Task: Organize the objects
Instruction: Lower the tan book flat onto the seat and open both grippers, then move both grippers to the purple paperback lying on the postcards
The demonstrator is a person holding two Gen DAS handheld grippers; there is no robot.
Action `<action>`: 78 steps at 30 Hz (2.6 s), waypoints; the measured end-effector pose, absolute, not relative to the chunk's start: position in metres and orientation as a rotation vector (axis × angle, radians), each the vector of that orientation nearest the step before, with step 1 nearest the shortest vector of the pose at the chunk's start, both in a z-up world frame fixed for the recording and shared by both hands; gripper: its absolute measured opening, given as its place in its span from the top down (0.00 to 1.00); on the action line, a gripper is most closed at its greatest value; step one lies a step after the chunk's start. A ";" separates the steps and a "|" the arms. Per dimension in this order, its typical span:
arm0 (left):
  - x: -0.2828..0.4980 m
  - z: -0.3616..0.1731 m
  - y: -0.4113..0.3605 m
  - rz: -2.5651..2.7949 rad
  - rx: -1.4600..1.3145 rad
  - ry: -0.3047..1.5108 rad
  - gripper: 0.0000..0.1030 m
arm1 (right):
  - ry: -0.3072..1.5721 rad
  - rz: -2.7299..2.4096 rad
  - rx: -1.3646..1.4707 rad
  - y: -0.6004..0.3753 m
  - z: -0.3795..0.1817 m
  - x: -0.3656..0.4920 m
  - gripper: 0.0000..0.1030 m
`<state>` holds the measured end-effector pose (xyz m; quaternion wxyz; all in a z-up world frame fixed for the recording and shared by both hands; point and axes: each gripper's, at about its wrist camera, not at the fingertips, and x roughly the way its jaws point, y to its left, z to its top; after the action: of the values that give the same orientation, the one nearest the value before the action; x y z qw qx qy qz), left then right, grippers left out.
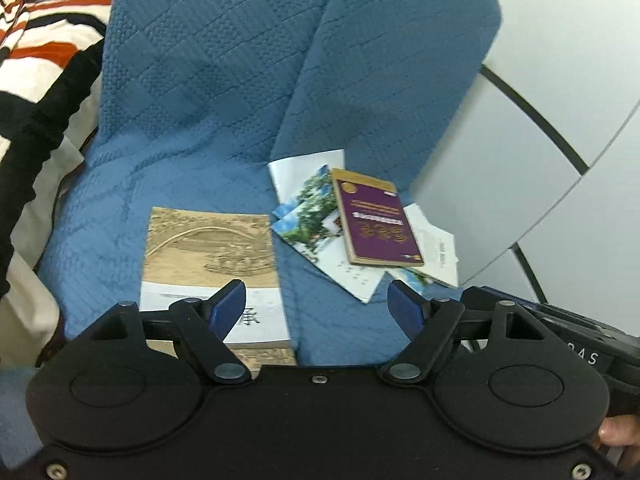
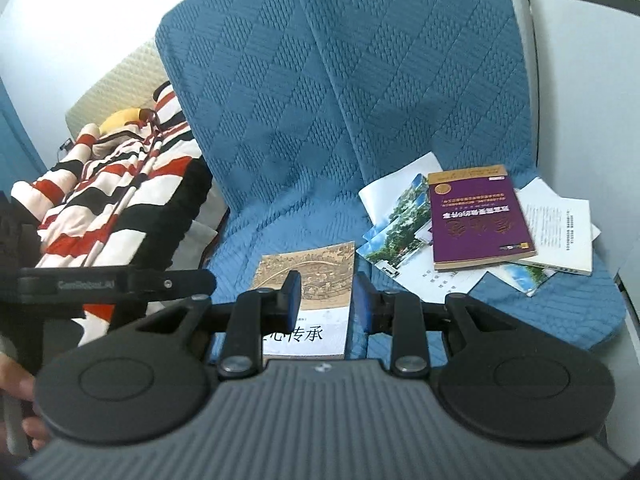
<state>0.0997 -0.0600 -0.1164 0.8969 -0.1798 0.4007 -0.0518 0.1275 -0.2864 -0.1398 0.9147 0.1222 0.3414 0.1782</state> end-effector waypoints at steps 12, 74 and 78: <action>0.061 -0.093 -0.101 -0.116 -0.328 0.758 0.23 | 0.697 0.325 0.238 -0.304 -0.141 0.079 0.68; 0.164 -0.158 -0.199 -0.102 -0.376 0.837 0.01 | 0.773 0.124 0.332 -0.424 -0.201 0.132 0.14; 0.188 -0.174 -0.204 -0.086 -0.357 0.879 0.01 | 0.791 0.114 0.345 -0.430 -0.213 0.152 0.14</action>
<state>0.1881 -0.2044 -0.1743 0.8886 -0.1718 0.4233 -0.0413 0.1516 -0.4299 -0.2129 0.9068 0.1670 0.3832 0.0550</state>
